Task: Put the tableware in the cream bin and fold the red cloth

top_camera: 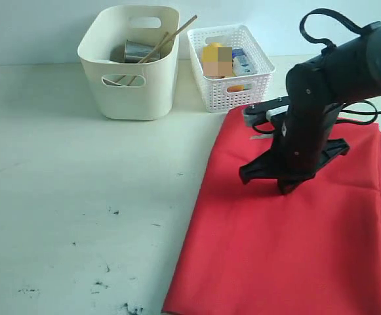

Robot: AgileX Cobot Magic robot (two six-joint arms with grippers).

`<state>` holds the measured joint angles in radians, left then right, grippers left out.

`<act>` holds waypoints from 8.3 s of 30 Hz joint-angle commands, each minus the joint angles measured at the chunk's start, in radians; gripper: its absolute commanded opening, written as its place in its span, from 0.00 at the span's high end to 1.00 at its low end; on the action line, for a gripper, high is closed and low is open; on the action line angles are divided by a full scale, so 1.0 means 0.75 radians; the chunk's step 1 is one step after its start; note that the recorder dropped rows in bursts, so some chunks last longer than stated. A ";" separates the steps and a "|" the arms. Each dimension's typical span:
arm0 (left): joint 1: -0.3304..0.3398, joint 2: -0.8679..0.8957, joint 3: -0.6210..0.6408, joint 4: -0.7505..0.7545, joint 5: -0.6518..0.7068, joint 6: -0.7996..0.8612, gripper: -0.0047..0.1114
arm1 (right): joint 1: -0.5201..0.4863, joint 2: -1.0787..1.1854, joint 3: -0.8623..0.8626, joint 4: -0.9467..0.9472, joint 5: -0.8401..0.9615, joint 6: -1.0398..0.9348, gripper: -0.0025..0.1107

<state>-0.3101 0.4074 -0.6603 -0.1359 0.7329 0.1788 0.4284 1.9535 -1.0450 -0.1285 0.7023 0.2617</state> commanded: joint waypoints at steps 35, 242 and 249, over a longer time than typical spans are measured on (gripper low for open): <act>0.002 -0.007 0.006 0.020 0.053 -0.006 0.96 | -0.448 0.337 -0.638 -0.174 0.049 -0.192 0.98; 0.376 -0.498 0.864 0.341 -0.877 -0.599 0.96 | -0.595 -2.217 0.761 0.171 -0.341 -0.473 0.98; 0.401 -0.541 0.880 0.341 -0.779 -0.589 0.96 | -0.595 -2.217 0.761 0.171 -0.341 -0.473 0.98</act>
<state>-0.0125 0.0166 -0.0039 0.1166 0.0973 -0.2645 -0.0179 0.2936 -0.4790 0.0000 0.4506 -0.0949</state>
